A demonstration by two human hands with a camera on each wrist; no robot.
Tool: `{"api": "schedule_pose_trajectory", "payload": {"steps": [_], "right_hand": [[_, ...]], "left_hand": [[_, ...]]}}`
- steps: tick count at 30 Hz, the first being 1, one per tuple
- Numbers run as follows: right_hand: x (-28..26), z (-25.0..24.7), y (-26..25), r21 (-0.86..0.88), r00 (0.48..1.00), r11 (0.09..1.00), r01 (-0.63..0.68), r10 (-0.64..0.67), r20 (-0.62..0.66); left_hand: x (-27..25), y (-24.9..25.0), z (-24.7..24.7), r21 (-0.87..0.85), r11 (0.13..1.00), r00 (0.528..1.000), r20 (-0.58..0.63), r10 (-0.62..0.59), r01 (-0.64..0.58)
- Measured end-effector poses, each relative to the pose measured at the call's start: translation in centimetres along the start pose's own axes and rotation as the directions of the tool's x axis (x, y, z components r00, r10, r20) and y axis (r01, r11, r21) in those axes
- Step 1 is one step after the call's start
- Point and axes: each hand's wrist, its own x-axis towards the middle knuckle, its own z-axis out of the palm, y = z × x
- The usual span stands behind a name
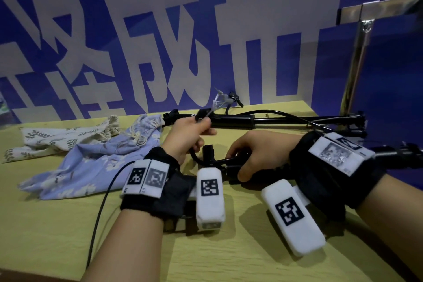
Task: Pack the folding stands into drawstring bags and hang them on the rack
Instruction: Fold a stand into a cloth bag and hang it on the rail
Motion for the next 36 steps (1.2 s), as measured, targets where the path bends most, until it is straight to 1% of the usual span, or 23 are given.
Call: {"api": "schedule_pose_trajectory", "payload": {"steps": [1, 3, 7, 10, 11, 14, 17, 21, 25, 27, 30, 33, 34, 36], "right_hand": [[0.1, 0.1, -0.1, 0.008, 1.000, 1.000, -0.003, 0.003, -0.014], [0.1, 0.2, -0.1, 0.024, 0.999, 0.999, -0.022, 0.023, -0.040], [-0.1, 0.1, -0.1, 0.002, 0.995, 0.999, -0.042, 0.042, -0.085], [0.2, 0.0, 0.1, 0.017, 0.984, 0.998, -0.068, 0.070, -0.165], [0.4, 0.1, 0.2, 0.029, 0.981, 0.996, -0.086, 0.090, -0.174], [1.0, 0.1, 0.6, 0.029, 0.973, 0.989, -0.148, 0.151, -0.178], [1.2, 0.3, 0.8, 0.048, 0.972, 0.990, -0.134, 0.141, -0.189], [1.3, 0.6, 0.6, 0.041, 0.974, 0.999, -0.025, 0.034, -0.224], [1.3, 0.6, 0.7, -0.034, 0.972, 0.999, 0.030, -0.037, -0.233], [1.2, 0.7, 0.8, -0.078, 0.981, 0.997, 0.014, -0.029, -0.193], [1.3, 0.8, 1.0, -0.119, 0.991, 0.992, -0.043, 0.027, -0.129], [1.3, 0.8, 1.0, -0.096, 0.992, 0.993, -0.063, 0.052, -0.113], [1.3, 0.9, 1.0, -0.099, 0.993, 0.993, -0.064, 0.054, -0.108], [1.2, 0.9, 0.9, -0.137, 0.994, 0.987, -0.083, 0.071, -0.087]], "left_hand": [[-0.2, 0.0, 0.3, 0.125, 0.991, 0.999, 0.036, 0.033, -0.037], [-0.4, 0.0, 0.7, 0.265, 0.962, 0.995, 0.097, 0.035, -0.060], [-0.8, 0.4, 0.8, 0.353, 0.935, 0.993, 0.114, -0.008, -0.033], [-1.1, 0.4, 1.2, 0.487, 0.873, 0.983, 0.174, -0.066, -0.028], [-1.1, 0.4, 1.4, 0.516, 0.857, 0.978, 0.187, -0.088, -0.022], [-1.2, 0.5, 1.5, 0.536, 0.844, 0.964, 0.236, -0.119, -0.027], [-1.3, 0.5, 1.6, 0.592, 0.805, 0.949, 0.269, -0.164, -0.029], [-1.5, 0.7, 1.5, 0.631, 0.776, 0.953, 0.243, -0.180, -0.014], [-1.4, 0.6, 1.3, 0.601, 0.798, 0.942, 0.283, -0.180, -0.028], [-1.5, 0.6, 1.4, 0.572, 0.819, 0.941, 0.298, -0.160, -0.042], [-1.5, 0.6, 1.6, 0.535, 0.844, 0.944, 0.293, -0.152, -0.030], [-1.4, 0.6, 1.6, 0.496, 0.869, 0.940, 0.300, -0.159, -0.012], [-1.3, 0.5, 1.6, 0.478, 0.878, 0.941, 0.297, -0.164, 0.002], [-1.0, 0.3, 1.5, 0.422, 0.906, 0.956, 0.255, -0.144, 0.024]]}}
